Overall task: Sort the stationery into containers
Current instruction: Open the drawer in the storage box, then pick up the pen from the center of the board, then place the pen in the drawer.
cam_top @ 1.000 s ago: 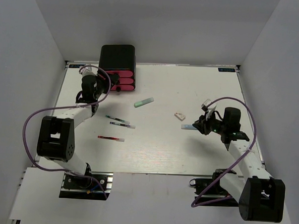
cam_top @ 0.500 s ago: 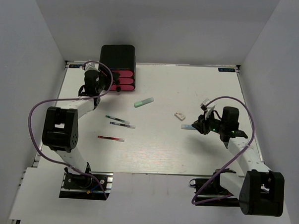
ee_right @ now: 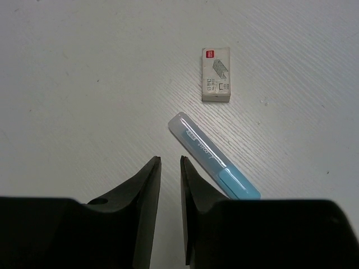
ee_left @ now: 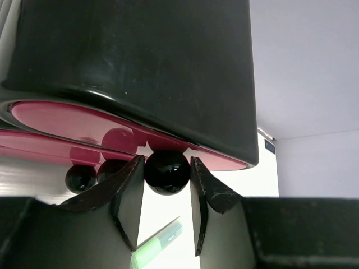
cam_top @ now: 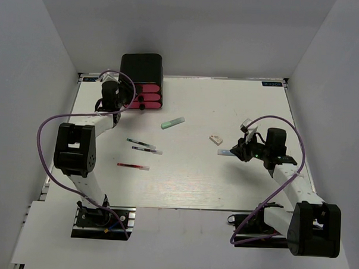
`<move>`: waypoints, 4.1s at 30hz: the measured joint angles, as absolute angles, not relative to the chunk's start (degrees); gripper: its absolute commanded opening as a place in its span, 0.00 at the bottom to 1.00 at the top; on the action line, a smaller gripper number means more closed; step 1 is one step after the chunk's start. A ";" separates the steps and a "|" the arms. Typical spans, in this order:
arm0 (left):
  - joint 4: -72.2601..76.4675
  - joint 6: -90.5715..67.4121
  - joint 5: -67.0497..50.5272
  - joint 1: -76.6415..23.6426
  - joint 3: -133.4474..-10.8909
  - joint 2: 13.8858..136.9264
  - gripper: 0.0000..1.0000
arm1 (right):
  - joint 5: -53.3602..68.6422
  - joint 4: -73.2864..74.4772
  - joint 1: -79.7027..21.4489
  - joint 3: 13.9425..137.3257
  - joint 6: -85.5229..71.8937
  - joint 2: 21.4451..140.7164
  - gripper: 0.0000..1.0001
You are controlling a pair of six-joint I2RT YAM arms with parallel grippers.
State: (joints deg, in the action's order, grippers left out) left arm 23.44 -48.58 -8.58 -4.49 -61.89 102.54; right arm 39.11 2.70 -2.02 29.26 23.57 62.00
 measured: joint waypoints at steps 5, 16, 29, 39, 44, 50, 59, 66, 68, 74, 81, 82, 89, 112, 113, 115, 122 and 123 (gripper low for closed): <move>25.93 -48.60 -8.99 -4.45 -60.10 102.15 0.16 | 39.51 2.96 -2.22 30.06 25.54 62.63 0.31; 27.20 -47.22 -10.63 -4.84 -44.14 88.66 0.55 | 42.87 4.40 -5.98 37.15 37.67 71.00 0.52; 21.80 -43.97 -12.05 -4.69 -44.66 87.09 0.84 | 50.65 20.40 -15.07 66.76 68.84 98.80 0.62; 18.57 -42.48 -12.05 -4.69 -37.76 74.11 0.87 | 45.87 22.74 -24.34 85.82 72.18 117.19 0.66; 15.31 -42.17 -11.94 -4.69 -35.18 70.00 0.87 | 42.59 19.62 -26.17 94.26 68.25 124.38 0.66; 9.82 -42.63 -11.57 -4.69 -29.30 61.04 0.87 | 40.27 20.05 -28.08 104.33 67.79 132.05 0.64; -0.62 -45.41 -9.54 -4.71 -21.69 44.16 0.88 | 40.23 28.47 -30.17 114.76 71.13 139.96 0.54; -6.68 -46.17 -8.84 -4.71 -21.39 38.92 0.88 | 40.16 38.48 -30.39 118.21 78.83 141.14 0.24; -7.33 -46.33 -8.73 -4.71 -20.97 38.30 0.88 | 40.38 41.67 -30.39 118.65 81.52 141.14 0.14; -7.90 -47.29 -8.51 -4.82 -18.98 37.54 0.88 | 41.98 46.94 -30.33 112.68 87.18 137.10 0.00; -6.31 -48.86 -8.36 -4.97 -16.84 37.54 0.88 | 42.83 44.84 -30.39 98.39 77.21 125.82 0.00; -5.76 -48.99 -8.36 -4.99 -16.56 37.56 0.88 | 43.31 42.87 -30.44 97.56 74.83 123.87 0.00; 0.97 -50.15 -8.29 -4.93 -15.73 42.78 0.88 | 45.06 24.62 -32.12 97.32 59.44 111.57 0.00; 19.29 -51.27 -7.51 -4.71 -29.21 78.26 0.89 | 35.94 -9.67 -43.11 115.00 35.62 132.09 0.17; 19.27 -51.16 -7.51 -4.71 -29.23 78.35 0.89 | 35.51 -9.96 -43.27 114.98 35.42 132.20 0.29; 19.16 -50.89 -7.51 -4.69 -29.26 78.32 0.89 | 34.79 -10.50 -43.46 115.00 35.14 132.25 0.38; 18.22 -50.02 -7.49 -4.69 -29.30 76.75 0.89 | 33.58 -11.07 -43.27 114.06 35.70 132.05 0.52; 18.13 -49.98 -7.49 -4.69 -29.30 76.27 0.89 | 33.45 -11.03 -43.24 113.67 35.92 131.87 0.52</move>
